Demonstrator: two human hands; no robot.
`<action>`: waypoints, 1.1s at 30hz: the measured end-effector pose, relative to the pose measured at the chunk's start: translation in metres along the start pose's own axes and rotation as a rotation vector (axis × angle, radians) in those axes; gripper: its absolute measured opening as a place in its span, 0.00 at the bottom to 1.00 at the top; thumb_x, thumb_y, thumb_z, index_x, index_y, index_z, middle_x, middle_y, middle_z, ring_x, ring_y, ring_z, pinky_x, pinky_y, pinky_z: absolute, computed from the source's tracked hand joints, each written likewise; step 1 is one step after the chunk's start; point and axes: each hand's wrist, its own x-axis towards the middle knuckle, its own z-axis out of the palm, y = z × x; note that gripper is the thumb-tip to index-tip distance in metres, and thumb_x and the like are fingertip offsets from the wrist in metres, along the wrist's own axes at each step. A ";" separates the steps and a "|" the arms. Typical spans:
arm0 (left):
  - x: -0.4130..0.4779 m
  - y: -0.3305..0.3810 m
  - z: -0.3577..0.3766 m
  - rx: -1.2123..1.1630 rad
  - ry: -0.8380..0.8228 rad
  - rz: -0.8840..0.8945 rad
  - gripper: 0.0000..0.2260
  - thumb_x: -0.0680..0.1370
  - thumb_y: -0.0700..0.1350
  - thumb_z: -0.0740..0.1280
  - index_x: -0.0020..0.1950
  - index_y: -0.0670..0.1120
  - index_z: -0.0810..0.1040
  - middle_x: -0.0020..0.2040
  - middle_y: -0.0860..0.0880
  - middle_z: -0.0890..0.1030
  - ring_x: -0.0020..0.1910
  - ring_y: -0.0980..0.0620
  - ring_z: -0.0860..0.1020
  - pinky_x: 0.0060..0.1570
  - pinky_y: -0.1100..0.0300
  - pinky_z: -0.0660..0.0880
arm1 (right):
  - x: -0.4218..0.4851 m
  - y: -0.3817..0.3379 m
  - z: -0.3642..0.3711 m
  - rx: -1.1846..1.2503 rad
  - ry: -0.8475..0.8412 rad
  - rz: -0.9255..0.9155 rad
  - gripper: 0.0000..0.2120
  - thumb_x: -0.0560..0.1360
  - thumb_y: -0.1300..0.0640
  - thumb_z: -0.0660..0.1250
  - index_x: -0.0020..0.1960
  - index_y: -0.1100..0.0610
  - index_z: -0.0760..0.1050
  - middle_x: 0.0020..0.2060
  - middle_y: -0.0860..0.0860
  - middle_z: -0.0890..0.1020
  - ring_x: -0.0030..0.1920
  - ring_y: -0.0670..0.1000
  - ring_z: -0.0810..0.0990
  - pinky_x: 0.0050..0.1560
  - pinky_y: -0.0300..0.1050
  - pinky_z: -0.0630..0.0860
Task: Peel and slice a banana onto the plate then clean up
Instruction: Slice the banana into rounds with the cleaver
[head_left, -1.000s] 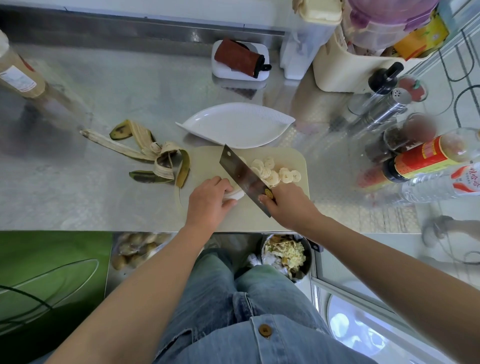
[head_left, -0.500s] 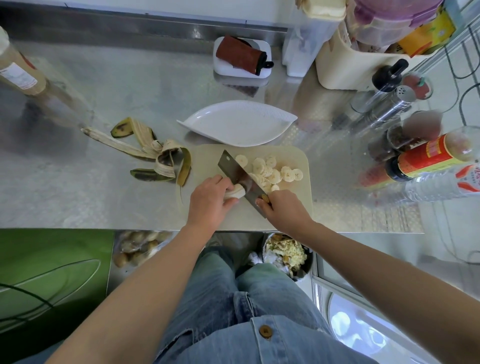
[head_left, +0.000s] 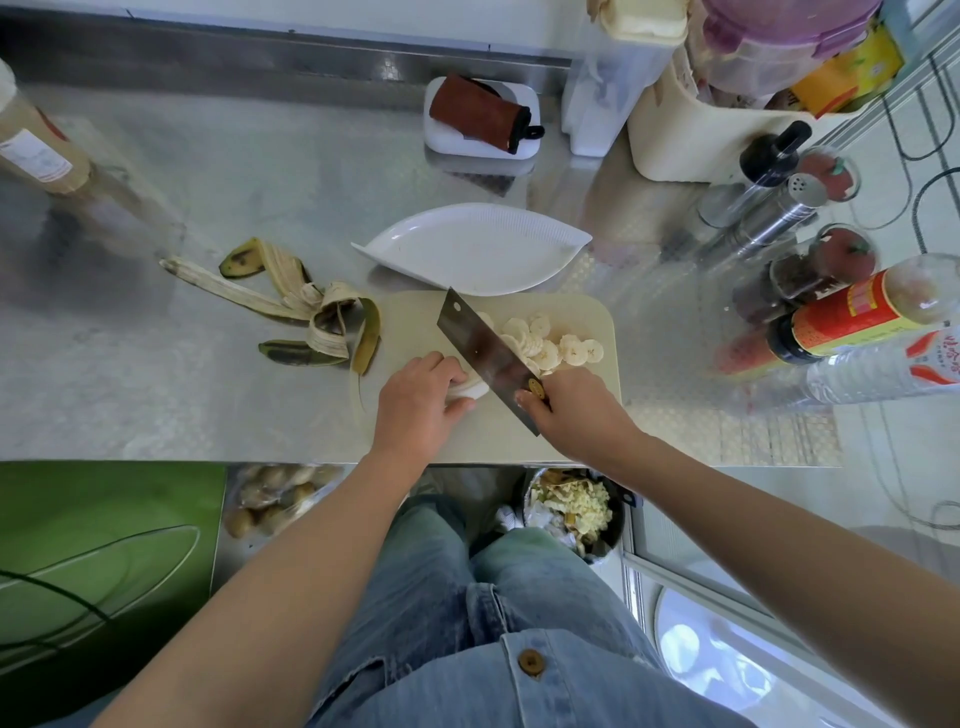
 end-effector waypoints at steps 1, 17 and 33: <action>0.000 0.000 0.000 0.000 0.001 0.002 0.13 0.65 0.45 0.78 0.44 0.44 0.78 0.41 0.47 0.79 0.39 0.46 0.76 0.34 0.59 0.66 | 0.000 -0.001 0.000 -0.006 0.000 0.005 0.23 0.80 0.50 0.58 0.28 0.54 0.60 0.26 0.51 0.67 0.29 0.52 0.68 0.28 0.44 0.60; -0.003 -0.003 -0.002 -0.053 -0.069 -0.002 0.16 0.68 0.46 0.76 0.52 0.45 0.77 0.49 0.48 0.78 0.47 0.48 0.74 0.41 0.60 0.68 | 0.007 -0.005 0.017 0.068 0.012 0.016 0.23 0.81 0.50 0.57 0.28 0.55 0.63 0.25 0.52 0.68 0.31 0.55 0.71 0.33 0.47 0.65; -0.010 -0.004 -0.009 -0.036 -0.081 -0.034 0.13 0.72 0.45 0.73 0.55 0.45 0.78 0.53 0.47 0.79 0.51 0.50 0.75 0.46 0.65 0.68 | -0.001 -0.002 0.001 0.003 0.012 0.015 0.22 0.80 0.49 0.59 0.29 0.56 0.65 0.25 0.52 0.70 0.29 0.53 0.71 0.29 0.46 0.64</action>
